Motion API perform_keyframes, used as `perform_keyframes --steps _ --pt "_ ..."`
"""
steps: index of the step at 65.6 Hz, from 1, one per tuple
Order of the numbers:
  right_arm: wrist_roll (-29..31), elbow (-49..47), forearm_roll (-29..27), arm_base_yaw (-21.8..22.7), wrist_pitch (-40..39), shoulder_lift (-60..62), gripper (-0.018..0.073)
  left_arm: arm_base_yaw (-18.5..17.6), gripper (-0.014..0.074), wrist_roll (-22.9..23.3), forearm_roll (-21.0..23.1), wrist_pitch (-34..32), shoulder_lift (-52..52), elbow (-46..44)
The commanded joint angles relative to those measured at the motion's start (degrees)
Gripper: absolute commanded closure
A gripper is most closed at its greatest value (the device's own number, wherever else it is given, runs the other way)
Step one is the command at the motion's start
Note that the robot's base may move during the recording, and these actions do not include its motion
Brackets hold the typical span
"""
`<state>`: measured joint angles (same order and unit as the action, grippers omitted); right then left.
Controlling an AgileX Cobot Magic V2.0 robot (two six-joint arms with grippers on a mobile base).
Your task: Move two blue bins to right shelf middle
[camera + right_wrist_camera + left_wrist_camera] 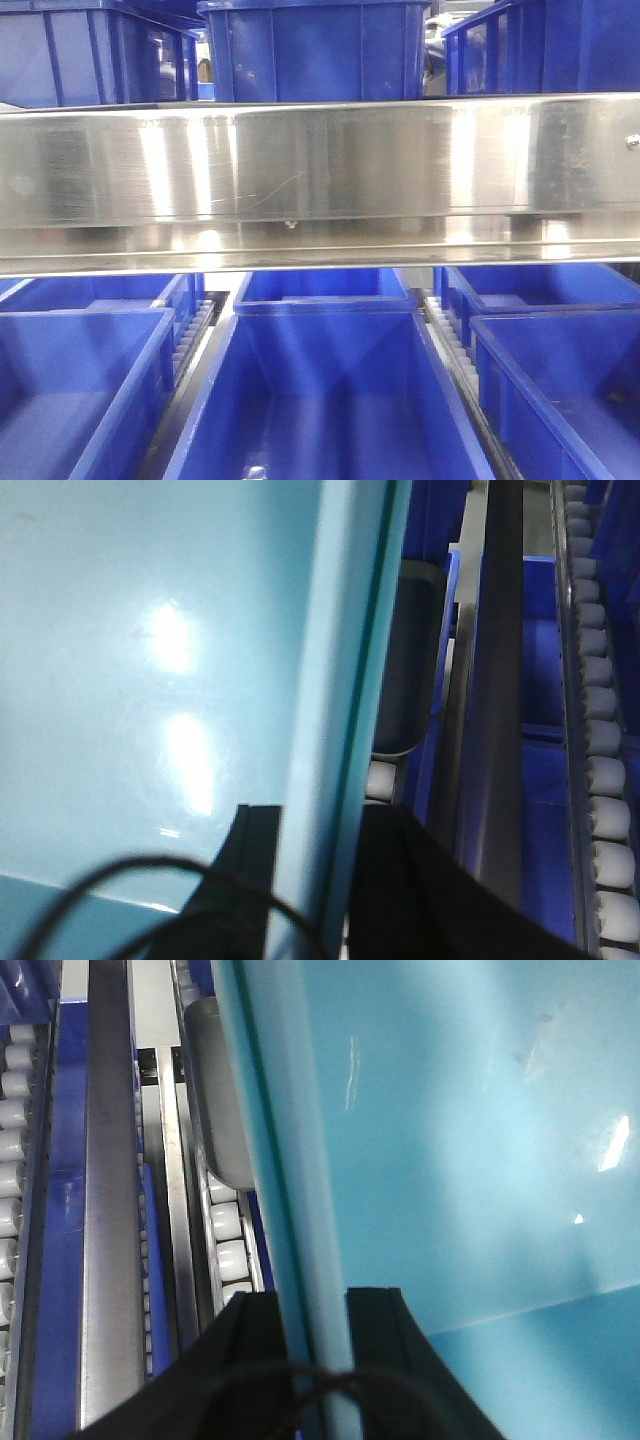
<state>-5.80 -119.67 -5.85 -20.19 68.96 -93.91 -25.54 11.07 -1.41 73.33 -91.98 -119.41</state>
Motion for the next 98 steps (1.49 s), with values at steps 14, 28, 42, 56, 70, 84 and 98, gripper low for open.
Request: perform_keyframes --steps 14,28,42,56,70,84,98 --pt "0.27 -0.95 -0.57 -0.03 -4.99 0.43 0.0712 -0.39 0.0707 -1.43 3.76 -4.3 0.83 -1.17" --pt "0.27 -0.95 -0.57 -0.03 -5.09 0.33 0.0712 -0.39 0.0707 -1.43 3.77 -6.1 0.69 -1.17" --pt "0.27 -0.95 -0.57 -0.03 -5.09 0.33 0.0712 -0.39 0.0707 -1.43 3.77 -12.78 0.69 -1.17" --pt "0.27 -0.95 -0.57 -0.03 -5.09 0.33 0.0712 -0.39 0.0707 -1.43 3.77 -16.93 0.69 -1.17" --pt "0.27 -0.95 -0.57 -0.03 -5.09 0.33 0.0712 -0.39 0.0707 -1.43 3.77 -20.11 0.69 -1.17" --pt "0.27 -0.95 -0.57 -0.03 -5.09 0.33 0.0712 -0.39 0.0707 -1.43 3.77 -23.35 0.69 -1.17" --pt "0.27 -0.95 -0.57 -0.03 -5.09 0.33 0.0712 -0.39 0.0707 -1.43 3.77 -23.78 0.69 -1.17"
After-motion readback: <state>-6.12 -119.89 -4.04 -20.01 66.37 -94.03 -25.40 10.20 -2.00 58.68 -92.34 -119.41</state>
